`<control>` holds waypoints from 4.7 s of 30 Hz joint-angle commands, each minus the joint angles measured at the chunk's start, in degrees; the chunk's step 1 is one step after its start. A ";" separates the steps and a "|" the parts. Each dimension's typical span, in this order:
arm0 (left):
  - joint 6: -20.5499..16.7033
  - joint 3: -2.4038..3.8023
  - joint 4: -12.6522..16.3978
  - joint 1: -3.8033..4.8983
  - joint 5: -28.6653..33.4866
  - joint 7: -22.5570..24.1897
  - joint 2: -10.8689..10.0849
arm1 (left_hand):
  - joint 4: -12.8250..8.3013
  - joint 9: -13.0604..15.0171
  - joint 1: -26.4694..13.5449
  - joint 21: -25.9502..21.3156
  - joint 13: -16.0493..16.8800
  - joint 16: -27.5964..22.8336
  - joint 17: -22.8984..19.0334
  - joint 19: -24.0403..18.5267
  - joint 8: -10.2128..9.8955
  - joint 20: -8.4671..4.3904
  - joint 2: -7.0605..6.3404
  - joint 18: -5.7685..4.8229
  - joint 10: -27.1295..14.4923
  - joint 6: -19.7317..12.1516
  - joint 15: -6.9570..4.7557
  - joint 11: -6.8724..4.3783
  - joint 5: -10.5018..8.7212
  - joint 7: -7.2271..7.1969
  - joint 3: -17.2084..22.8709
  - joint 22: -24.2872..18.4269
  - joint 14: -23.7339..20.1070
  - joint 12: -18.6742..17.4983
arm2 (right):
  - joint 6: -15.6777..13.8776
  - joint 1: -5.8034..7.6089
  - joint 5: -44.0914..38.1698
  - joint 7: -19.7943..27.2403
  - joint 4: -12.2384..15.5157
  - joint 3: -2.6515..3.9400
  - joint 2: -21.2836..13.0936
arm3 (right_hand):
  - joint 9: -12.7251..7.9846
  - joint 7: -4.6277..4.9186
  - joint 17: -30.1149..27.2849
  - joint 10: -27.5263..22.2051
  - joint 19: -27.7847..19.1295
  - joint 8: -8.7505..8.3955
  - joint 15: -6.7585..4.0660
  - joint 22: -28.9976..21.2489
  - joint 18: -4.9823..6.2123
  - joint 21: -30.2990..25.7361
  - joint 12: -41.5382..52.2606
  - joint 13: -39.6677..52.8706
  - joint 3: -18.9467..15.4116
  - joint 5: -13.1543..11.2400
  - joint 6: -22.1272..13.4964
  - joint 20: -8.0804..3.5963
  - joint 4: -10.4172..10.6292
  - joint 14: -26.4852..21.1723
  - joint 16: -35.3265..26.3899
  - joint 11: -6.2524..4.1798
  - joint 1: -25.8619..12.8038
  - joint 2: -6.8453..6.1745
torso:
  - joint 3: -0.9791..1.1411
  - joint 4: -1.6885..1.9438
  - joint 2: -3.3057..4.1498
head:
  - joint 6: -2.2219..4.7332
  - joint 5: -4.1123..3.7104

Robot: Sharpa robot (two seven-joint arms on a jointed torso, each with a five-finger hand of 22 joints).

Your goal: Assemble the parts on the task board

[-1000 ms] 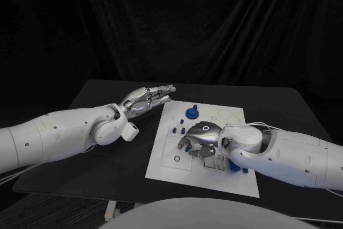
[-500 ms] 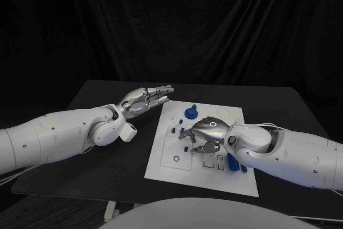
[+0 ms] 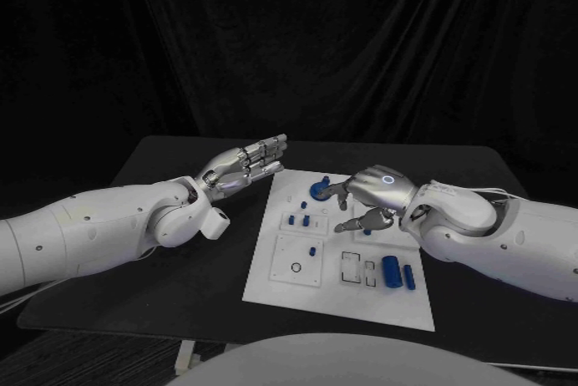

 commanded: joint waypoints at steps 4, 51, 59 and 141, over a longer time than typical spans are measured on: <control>-0.93 0.07 -0.06 -0.11 0.51 3.42 0.11 | 0.04 -0.11 -8.33 -0.03 -0.21 -0.49 -0.15 -0.14 -0.17 0.27 1.41 0.80 -0.60 -1.38 -0.26 2.98 -10.64 0.69 -4.21 -0.36 -0.18 -1.58 | -0.43 0.92 9.89 2.27 -1.17 -0.01 -2.31 | -0.10 1.64 -2.45 1.07 -0.56 1.64 -0.51 9.15 0.88 -1.77 0.50 0.24 1.95 1.46 4.02 -0.12 -1.07 -0.74 -1.22 -0.15 4.03 3.67 | 0.01 0.01 0.00 | -0.01 -0.46; 0.15 0.07 -0.17 -0.50 0.50 3.88 -0.33 | -0.03 -0.51 -5.14 0.14 -0.09 -0.44 -0.12 0.10 -0.53 0.57 2.55 0.16 -0.24 -5.00 -0.07 2.47 -5.30 -0.19 -3.49 -0.65 -0.12 -0.61 | 11.91 -1.75 6.38 1.89 -5.82 -0.06 -4.67 | -0.86 -0.32 -0.67 -6.93 0.45 1.87 0.09 10.38 0.00 3.25 -9.61 -3.65 -1.44 -0.22 10.92 0.48 -0.28 -0.69 -0.28 2.28 0.52 -0.04 | 0.00 0.02 0.11 | -0.01 -1.81; 0.58 0.07 -0.25 -0.54 0.50 3.29 -0.21 | -0.07 -0.40 -4.74 0.17 -0.07 -0.36 -0.10 0.13 -0.41 0.57 2.82 0.01 -0.21 -4.34 -0.13 2.58 -4.40 0.87 -3.22 -0.66 -0.10 -0.38 | 11.46 -2.25 6.38 2.69 -6.20 -0.06 -3.97 | -0.17 -0.06 -0.57 -6.57 0.49 2.55 0.00 10.38 0.01 3.18 -8.73 -3.08 1.09 13.36 12.45 0.42 -2.45 -0.68 -0.21 2.19 7.17 2.24 | 0.01 -0.01 0.04 | -0.01 -2.10; 1.34 0.06 -1.39 -0.97 0.51 2.31 -0.12 | -0.03 -0.14 -5.02 0.28 -0.10 -0.43 -0.13 0.13 -0.12 0.42 2.45 -0.56 -0.30 -2.32 -0.76 1.59 -6.44 2.86 -3.84 -0.93 -0.15 -0.22 | 13.11 3.69 6.37 2.53 4.29 -0.01 5.07 | 7.74 4.54 0.84 2.23 0.97 10.16 0.07 10.60 -0.18 4.20 -5.74 -2.94 8.88 24.21 18.33 0.33 -6.37 0.15 0.52 0.66 11.78 1.83 | 0.00 0.01 0.04 | -0.01 2.21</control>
